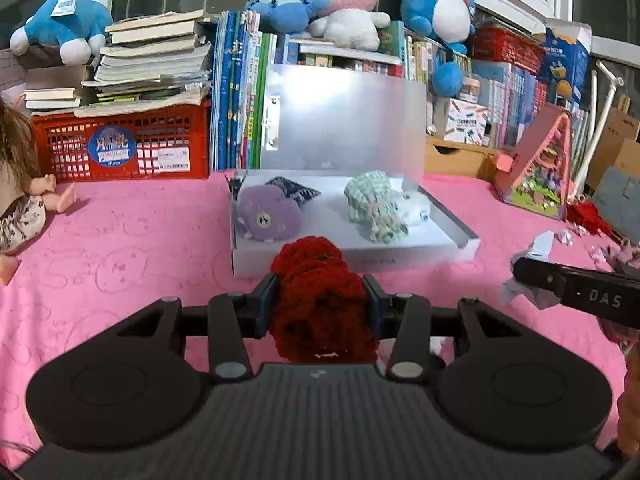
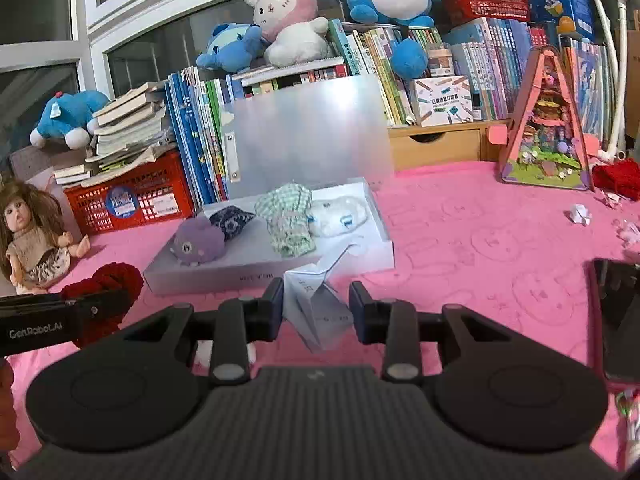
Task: Organize objects
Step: 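Carry the red knitted item with the left tool while the right tool carries the grey cloth over the box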
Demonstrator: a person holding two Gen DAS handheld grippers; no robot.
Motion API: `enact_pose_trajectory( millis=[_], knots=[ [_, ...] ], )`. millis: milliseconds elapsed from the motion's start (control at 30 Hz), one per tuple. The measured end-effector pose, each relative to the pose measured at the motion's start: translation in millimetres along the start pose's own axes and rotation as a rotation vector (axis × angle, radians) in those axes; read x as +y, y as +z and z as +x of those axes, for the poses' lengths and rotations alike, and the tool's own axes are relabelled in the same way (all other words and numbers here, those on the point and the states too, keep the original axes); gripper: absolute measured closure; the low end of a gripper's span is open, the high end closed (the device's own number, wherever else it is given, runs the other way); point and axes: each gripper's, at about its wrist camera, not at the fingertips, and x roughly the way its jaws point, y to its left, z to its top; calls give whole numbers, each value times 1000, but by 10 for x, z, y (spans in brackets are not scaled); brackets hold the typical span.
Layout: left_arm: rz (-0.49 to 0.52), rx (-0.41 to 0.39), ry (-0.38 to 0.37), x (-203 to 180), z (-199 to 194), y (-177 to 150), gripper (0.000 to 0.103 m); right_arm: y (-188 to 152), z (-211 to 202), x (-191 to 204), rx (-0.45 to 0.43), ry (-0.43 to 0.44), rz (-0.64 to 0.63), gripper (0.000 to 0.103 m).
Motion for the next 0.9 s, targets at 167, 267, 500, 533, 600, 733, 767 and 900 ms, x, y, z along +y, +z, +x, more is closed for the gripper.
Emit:
enact_pose_trajectory(
  millis=[167,267,500,533,600,733,767,900],
  knots=[
    [-10,-19,1,43,113,153,53,158,107,-10,-7,6,6,64],
    [-29,-20,-2,88,199,233,53,246,188,-8,-6,6,0,64],
    [-47,-36,11,165,393,415,53,452,378,1,-11,-1,-18,64],
    [-47,-38,10,168,416,436,53,479,405,1,-14,-5,-23,64],
    [-41,-47,8,170,457,474,53,529,458,5,-18,-11,-32,64],
    [-33,-64,-5,172,547,540,53,618,588,2,-12,-15,-38,64],
    [-31,-67,-8,174,571,551,53,634,628,-4,-7,-11,-33,64],
    [-26,-65,-9,185,680,610,53,706,766,-50,9,-4,-10,64]
  ],
)
